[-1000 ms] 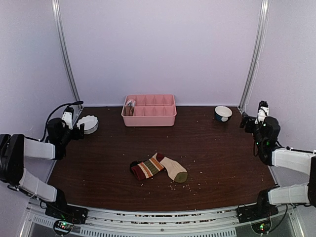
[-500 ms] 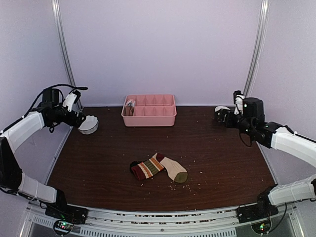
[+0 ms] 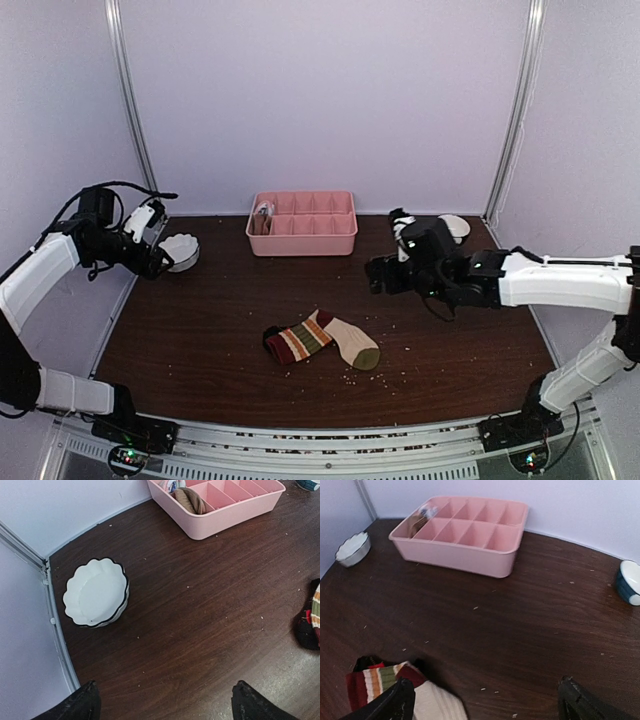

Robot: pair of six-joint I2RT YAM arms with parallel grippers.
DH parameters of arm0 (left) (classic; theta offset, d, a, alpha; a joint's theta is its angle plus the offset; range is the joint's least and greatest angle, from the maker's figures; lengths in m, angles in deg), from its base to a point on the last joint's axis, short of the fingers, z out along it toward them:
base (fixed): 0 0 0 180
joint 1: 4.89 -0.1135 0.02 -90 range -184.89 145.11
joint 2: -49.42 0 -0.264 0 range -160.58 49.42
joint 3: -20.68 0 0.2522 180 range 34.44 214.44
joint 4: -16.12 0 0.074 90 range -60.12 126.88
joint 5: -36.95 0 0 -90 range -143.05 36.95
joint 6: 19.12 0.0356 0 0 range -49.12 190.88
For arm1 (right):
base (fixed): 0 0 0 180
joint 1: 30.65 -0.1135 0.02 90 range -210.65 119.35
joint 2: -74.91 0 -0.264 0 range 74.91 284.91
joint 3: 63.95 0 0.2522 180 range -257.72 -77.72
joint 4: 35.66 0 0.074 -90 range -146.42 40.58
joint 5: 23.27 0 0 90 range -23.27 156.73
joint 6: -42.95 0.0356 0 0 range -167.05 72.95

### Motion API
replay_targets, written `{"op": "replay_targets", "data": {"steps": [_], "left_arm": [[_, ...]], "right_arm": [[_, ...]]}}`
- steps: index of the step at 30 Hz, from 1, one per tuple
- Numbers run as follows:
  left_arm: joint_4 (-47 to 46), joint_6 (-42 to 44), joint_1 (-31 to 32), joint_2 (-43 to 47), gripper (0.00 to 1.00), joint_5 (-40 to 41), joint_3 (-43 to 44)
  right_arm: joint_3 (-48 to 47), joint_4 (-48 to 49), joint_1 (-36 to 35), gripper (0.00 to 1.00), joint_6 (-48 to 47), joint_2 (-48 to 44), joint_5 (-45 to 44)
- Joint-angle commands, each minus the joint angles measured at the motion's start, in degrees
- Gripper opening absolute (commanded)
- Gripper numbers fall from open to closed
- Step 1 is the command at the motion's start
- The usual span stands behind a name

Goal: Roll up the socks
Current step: Pick up the sock from the center of the board.

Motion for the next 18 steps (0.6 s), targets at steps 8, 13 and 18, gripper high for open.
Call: {"op": "replay_targets", "data": {"steps": [8, 13, 18], "left_arm": [[5.3, 2.9, -0.3, -0.7, 0.9, -2.2, 2.5], [6.5, 3.6, -0.4, -1.5, 0.88, -2.1, 2.6], [7.1, 3.8, -0.4, -1.7, 0.88, -2.1, 2.7]], "right_arm": [[-22.0, -5.6, -19.3, 0.86, 6.4, 28.0, 3.8], [-25.3, -4.3, -20.6, 0.75, 7.9, 34.1, 8.7], [-26.9, -4.6, -20.6, 0.51, 8.4, 36.5, 10.4]]}}
